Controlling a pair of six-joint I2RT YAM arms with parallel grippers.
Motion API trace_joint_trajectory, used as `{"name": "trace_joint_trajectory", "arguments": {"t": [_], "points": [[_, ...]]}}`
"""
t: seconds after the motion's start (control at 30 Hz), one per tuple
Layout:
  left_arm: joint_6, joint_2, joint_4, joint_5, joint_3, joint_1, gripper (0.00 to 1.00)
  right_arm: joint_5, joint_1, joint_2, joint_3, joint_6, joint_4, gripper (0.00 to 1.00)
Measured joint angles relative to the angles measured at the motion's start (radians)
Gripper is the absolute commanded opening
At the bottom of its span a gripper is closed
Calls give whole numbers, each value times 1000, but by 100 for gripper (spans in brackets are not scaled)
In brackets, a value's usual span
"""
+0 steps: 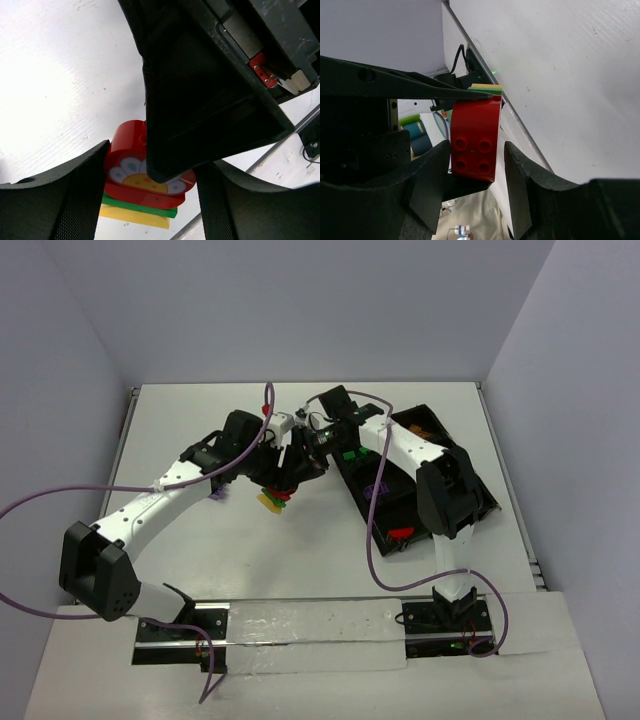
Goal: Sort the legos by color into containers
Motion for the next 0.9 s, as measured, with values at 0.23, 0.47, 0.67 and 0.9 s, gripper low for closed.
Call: {"name": "trace_joint_trajectory", "arguments": {"t": [0.23, 0.47, 0.67, 0.9], "points": [[8, 0, -16, -38, 14, -9, 12, -8, 1, 0, 0, 10, 29, 0], [11, 13, -62, -70, 57, -9, 93, -6, 2, 0, -3, 42, 73, 0], [-12, 14, -75, -117, 93, -5, 99, 98, 0, -1, -20, 80, 80, 0], [-79, -76, -85, -51, 100, 85, 99, 253, -35, -36, -57, 124, 80, 0]]}}
